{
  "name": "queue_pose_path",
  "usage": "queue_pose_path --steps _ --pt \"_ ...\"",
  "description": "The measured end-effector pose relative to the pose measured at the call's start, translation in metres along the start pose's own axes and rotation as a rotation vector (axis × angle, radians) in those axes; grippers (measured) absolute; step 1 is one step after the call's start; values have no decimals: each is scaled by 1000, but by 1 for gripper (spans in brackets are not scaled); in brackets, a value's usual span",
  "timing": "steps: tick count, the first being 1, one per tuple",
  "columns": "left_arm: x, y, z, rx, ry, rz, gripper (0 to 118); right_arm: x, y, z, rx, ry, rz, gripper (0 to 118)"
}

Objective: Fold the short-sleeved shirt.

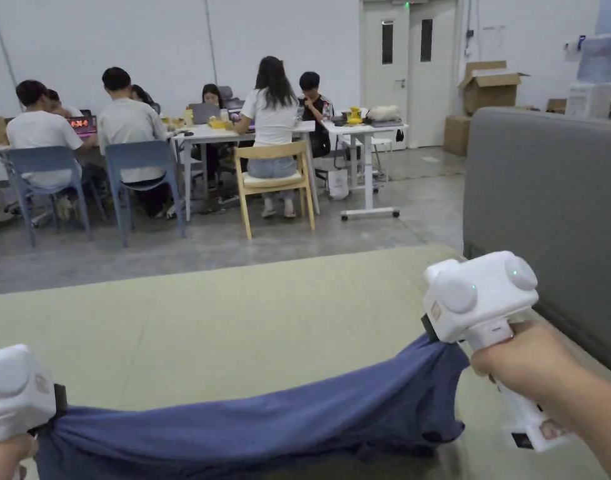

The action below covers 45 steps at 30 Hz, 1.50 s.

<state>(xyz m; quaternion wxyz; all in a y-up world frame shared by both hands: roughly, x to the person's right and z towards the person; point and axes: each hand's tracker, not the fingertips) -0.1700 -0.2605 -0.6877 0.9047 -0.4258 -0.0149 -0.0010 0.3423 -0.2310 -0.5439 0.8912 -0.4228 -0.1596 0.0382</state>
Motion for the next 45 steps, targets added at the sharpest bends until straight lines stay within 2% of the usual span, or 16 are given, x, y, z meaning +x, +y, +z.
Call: queue_pose_path --steps 4,8,10,14,16,20,25,31,33,37,40,41,42,43,44,45 --pt "-14 -71 -16 -70 7 -42 3 3 -77 -20 -41 47 -17 4" --pt "-48 -150 17 -79 -71 -18 3 11 -157 4 -51 23 -1 4" --pt "-62 -185 34 -103 -67 -19 3 18 -193 25 -81 72 -69 4" --pt "-83 -238 72 -149 -65 -37 3 28 -250 69 -89 93 -114 4" --pt "-88 -255 90 -178 -84 -12 3 31 -273 88 -114 119 -171 4" --pt "-87 -278 106 -182 -96 -70 3 23 -313 108 -136 88 -128 4" --pt "-82 -294 92 -241 -60 -124 3 25 -347 91 -231 97 -182 4" --pt "-71 -311 56 -331 -9 -175 3 25 -362 42 -354 93 -198 4" --pt "-64 -310 58 -318 19 -217 3 23 -370 22 -419 96 -186 4" --pt "-62 -314 52 -319 43 -255 3 13 -364 23 -411 59 -164 4" --pt "-63 -314 54 -323 41 -206 5 13 -361 21 -422 54 -144 17" --pt "-64 -311 56 -329 40 -181 18 17 -359 24 -420 58 -164 31" --pt "-65 -306 62 -332 36 -144 58 24 -356 30 -417 75 -216 65" --pt "-69 -302 74 -308 29 -105 103 31 -351 41 -400 111 -291 107" --pt "-72 -298 90 -259 44 -86 103 37 -346 58 -331 159 -339 107" --pt "-75 -296 108 -195 17 -62 115 41 -339 78 -272 138 -356 117"
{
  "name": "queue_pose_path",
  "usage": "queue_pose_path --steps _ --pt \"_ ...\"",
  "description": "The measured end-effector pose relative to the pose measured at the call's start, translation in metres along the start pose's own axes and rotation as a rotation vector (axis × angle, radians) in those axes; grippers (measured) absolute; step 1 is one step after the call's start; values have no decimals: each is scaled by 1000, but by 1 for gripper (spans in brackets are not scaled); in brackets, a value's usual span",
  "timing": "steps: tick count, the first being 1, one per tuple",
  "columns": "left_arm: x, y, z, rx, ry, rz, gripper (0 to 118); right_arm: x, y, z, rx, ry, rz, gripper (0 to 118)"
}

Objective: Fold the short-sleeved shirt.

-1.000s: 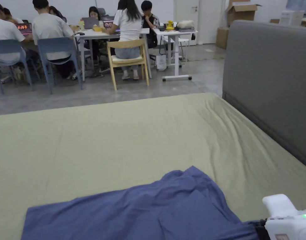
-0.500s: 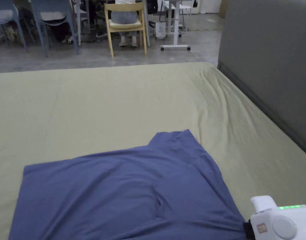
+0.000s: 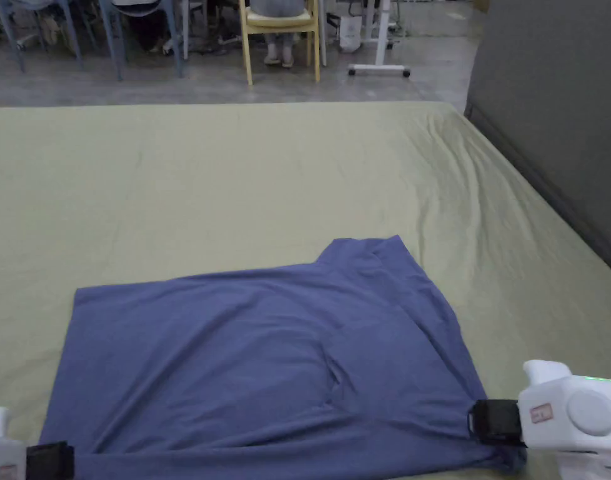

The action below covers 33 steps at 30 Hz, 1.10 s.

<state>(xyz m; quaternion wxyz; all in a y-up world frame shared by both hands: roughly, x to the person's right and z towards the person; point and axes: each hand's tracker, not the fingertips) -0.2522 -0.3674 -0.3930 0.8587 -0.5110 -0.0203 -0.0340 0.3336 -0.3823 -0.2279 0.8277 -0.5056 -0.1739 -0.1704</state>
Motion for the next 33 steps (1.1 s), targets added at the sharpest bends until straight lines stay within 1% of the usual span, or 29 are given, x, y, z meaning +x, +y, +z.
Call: queue_pose_path --steps 1,2,3,4,6,7,8,9,10,11,12,13,14,15,16,17,18,19,20,22,25,26,27,28,29,30,31,32,33 --pt "-3 -8 24 117 -19 15 118 0 -2 31 116 41 -13 118" --pt "-4 -11 31 181 -54 51 118 2 1 54 190 42 -19 116" --pt "-4 -19 40 193 -67 53 118 3 -2 72 238 69 -24 117" --pt "-3 -25 46 199 -76 61 118 -6 -10 79 273 88 -43 118" --pt "-3 -31 48 149 -78 73 118 -15 -23 90 304 109 -83 118" --pt "-1 -36 46 84 -87 67 118 -20 -30 90 287 97 -80 118" --pt "3 -43 42 0 -68 53 118 -34 -38 86 258 87 -69 118" --pt "7 -52 39 -17 -42 65 116 -43 -45 83 222 76 -21 107" --pt "5 -62 38 -5 -43 69 77 -55 -55 82 227 60 32 47" --pt "6 -68 36 2 -51 65 3 -68 -61 78 220 33 95 2" --pt "8 -71 30 -33 -64 66 0 -71 -68 68 192 8 122 2" --pt "12 -69 30 -47 -58 61 0 -76 -72 63 190 30 138 2" --pt "-4 -70 15 -52 -102 81 0 -80 -72 62 177 78 141 2" --pt "-9 -66 10 -43 -110 82 0 -83 -73 61 170 109 140 2" --pt "-14 -59 4 -31 -94 76 8 -84 -74 60 182 118 139 2" --pt "-20 -52 -3 -12 -53 69 44 -85 -72 60 183 108 142 2" --pt "-8 -54 0 49 11 50 100 -85 -70 59 185 95 150 2" --pt "-7 -51 -7 46 8 64 118 -84 -67 60 188 87 152 2" --pt "-9 -45 -19 32 0 70 118 -81 -64 56 185 87 147 2" --pt "-12 -33 -35 81 6 96 118 -75 -59 56 190 85 138 2" --pt "-6 -29 -70 57 43 60 118 -72 -54 51 185 43 158 2" --pt "21 -16 -35 41 71 31 117 -68 -51 48 181 23 164 2" --pt "33 -16 -32 21 86 11 109 -63 -49 45 174 9 165 2" --pt "40 -18 -31 9 92 6 91 -58 -45 38 166 -1 162 2" --pt "48 -23 -28 10 81 4 91 -52 -42 34 161 -16 152 2" --pt "35 -20 -48 -14 35 17 83 -45 -39 31 151 -38 138 2" --pt "31 -19 -47 3 -54 87 63 -39 -35 27 139 -59 131 2" --pt "36 -22 -36 27 -32 93 42 -35 -32 25 132 -74 134 2" --pt "41 -24 -29 30 -33 64 15 -30 -29 22 119 -92 143 2"
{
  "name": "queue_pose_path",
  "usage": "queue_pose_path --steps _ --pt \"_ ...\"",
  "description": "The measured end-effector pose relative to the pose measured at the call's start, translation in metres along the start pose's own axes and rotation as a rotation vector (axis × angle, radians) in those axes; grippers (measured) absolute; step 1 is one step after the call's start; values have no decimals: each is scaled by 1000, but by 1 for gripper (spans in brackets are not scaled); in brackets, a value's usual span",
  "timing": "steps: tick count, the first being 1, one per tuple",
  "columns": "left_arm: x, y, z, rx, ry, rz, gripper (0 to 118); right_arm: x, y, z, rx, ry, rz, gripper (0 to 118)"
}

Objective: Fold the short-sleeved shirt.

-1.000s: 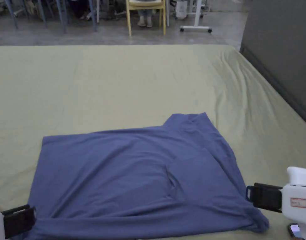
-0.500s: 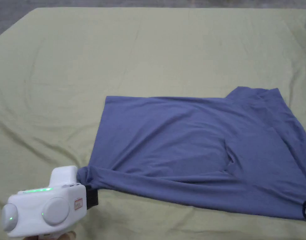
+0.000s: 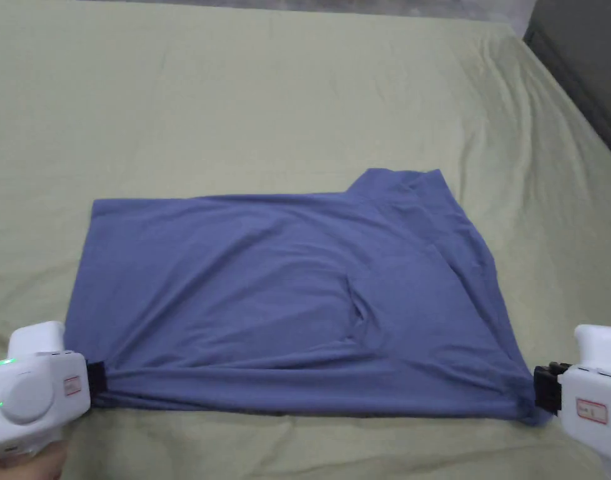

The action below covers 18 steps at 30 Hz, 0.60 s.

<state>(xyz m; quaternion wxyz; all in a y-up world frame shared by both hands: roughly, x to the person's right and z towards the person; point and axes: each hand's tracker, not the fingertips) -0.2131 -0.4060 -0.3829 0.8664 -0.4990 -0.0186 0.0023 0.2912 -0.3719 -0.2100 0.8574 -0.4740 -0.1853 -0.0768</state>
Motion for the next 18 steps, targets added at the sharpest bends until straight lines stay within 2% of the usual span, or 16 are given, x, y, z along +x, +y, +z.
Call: queue_pose_path --steps 2,4,5,6,7,8,10,12,14,15,16,18 --pt "1 11 -1 -33 2 -13 12 10 4 -5 -8 1 19 2" --pt "-5 13 6 -29 -35 8 12 17 7 -8 6 53 32 4" --pt "-13 12 1 -34 -55 33 12 23 9 -12 0 79 20 32" --pt "-17 13 2 -33 -63 44 12 27 12 -18 -21 79 -8 88" --pt "-21 14 3 -35 -80 47 12 29 13 -29 -63 78 -30 118" --pt "-24 15 4 -34 -85 44 12 32 14 -20 4 70 -60 113" --pt "-15 12 10 -21 -74 28 12 36 20 -23 -69 70 -56 116" --pt "-15 13 9 -21 -77 28 12 37 2 -68 -145 67 -85 116" --pt "-12 12 9 -23 -75 35 12 35 -7 -83 -165 92 -73 110" --pt "-12 12 8 -24 -74 43 12 26 -11 -72 -191 96 -64 95" --pt "-11 12 7 -26 -72 48 12 21 -11 -67 -210 94 -62 54" --pt "-15 11 1 -34 -74 53 12 17 -13 -60 -183 104 -72 26"
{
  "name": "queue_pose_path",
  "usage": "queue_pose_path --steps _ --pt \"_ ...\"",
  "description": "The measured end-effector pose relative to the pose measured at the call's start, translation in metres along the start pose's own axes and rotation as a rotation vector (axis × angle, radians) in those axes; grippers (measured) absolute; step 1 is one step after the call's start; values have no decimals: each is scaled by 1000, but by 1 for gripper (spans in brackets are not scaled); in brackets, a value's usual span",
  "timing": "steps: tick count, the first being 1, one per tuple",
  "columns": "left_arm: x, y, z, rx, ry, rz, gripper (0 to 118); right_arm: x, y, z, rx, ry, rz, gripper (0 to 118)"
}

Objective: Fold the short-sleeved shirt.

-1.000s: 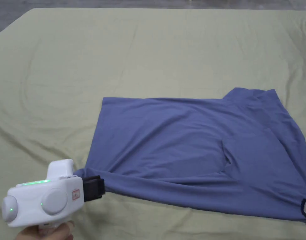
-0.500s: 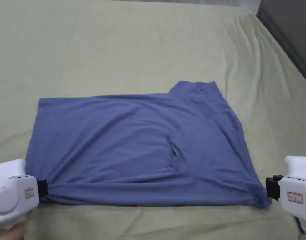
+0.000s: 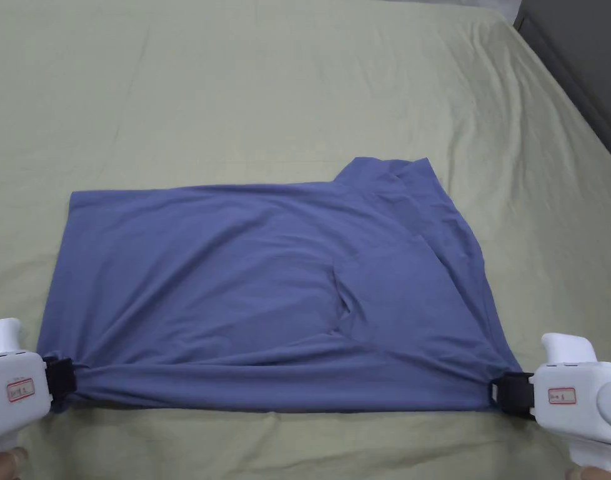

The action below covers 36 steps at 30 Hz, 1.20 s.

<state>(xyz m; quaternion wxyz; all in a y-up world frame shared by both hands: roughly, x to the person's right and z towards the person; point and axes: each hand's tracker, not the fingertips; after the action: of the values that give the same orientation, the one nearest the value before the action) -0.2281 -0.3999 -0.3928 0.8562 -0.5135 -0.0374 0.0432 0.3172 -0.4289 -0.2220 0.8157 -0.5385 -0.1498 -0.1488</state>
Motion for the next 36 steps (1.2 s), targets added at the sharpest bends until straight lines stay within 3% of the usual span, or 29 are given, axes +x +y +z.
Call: queue_pose_path --steps 1,5,8,11,20,23,28,31,33,34,35,36 --pt "0 0 -1 -2 3 1 12 1 2 2 33 24 -8 14" --pt "-4 3 3 -7 -12 40 12 1 13 26 135 106 -75 12" --pt "0 16 14 0 -32 80 12 2 38 50 249 220 -152 12" --pt "5 41 13 11 -45 119 12 -9 85 53 313 164 -97 12" --pt "18 146 -32 90 -81 207 12 -48 206 -29 247 85 -91 12" --pt "28 170 -70 89 -19 164 13 -59 218 -64 209 13 -42 12" --pt "30 171 -130 -7 134 137 17 -63 211 -105 106 -22 -48 12" --pt "25 154 -138 49 101 154 18 -63 212 -101 131 -29 -44 13" --pt "32 152 -135 53 130 107 22 -61 218 -100 107 -28 -19 27" --pt "34 152 -135 51 136 84 47 -59 221 -98 96 -27 -9 52" --pt "36 153 -127 44 138 79 84 -58 226 -92 80 -45 -8 89" --pt "35 156 -120 29 151 78 114 -55 230 -81 76 -52 -27 117"
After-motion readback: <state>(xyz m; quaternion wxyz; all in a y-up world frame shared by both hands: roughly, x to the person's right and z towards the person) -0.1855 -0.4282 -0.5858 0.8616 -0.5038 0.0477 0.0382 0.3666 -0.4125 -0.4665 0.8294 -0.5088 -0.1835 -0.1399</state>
